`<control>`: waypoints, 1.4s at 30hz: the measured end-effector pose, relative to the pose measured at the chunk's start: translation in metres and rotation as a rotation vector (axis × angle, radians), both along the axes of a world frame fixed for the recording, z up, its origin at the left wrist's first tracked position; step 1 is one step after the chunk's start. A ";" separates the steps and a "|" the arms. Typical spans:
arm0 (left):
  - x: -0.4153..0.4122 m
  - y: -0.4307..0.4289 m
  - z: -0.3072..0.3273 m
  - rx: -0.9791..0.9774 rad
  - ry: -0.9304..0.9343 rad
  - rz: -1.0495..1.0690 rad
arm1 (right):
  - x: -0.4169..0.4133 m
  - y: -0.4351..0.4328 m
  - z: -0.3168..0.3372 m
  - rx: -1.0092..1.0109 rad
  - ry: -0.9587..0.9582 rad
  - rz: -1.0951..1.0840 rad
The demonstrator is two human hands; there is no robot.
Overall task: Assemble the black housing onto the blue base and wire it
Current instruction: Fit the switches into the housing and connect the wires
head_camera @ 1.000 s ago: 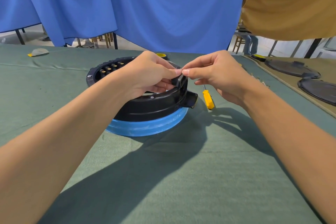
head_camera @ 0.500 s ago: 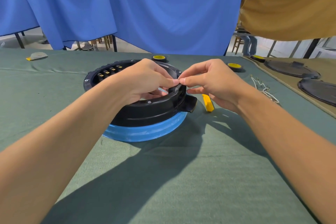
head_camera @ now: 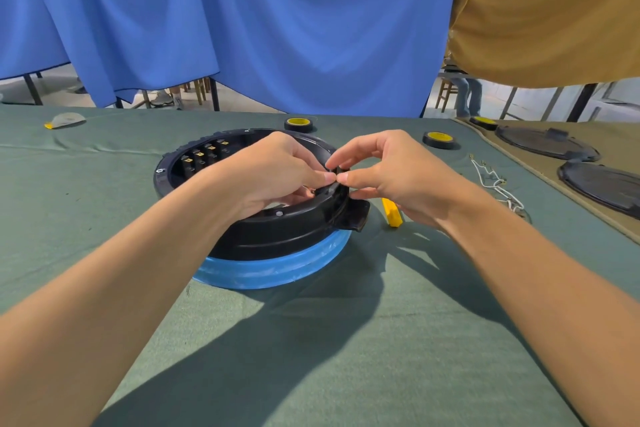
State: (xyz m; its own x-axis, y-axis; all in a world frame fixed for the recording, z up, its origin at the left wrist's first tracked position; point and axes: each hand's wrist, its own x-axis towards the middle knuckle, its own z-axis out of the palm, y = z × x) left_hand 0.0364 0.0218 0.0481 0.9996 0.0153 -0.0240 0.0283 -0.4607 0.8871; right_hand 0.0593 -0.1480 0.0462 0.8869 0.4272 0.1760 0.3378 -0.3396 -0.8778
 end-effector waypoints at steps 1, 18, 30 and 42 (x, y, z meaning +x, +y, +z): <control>0.000 -0.001 0.000 0.018 -0.013 0.008 | -0.001 0.000 0.000 -0.005 -0.006 -0.004; -0.006 -0.014 -0.001 0.591 -0.469 -0.003 | 0.003 -0.015 -0.014 0.337 0.178 0.033; -0.010 -0.025 -0.016 1.326 -0.558 -0.253 | 0.045 -0.119 -0.028 -0.628 -0.457 -0.727; -0.010 -0.026 -0.011 1.168 -0.404 -0.281 | 0.039 -0.150 -0.051 -0.944 -0.318 -0.642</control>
State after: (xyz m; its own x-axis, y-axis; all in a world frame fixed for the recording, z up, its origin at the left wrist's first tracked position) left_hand 0.0269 -0.0045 0.0370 0.9048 -0.3918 0.1669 -0.3742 -0.9185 -0.1276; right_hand 0.0983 -0.2979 -0.0051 0.9597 -0.0015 0.2809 0.0267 -0.9950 -0.0966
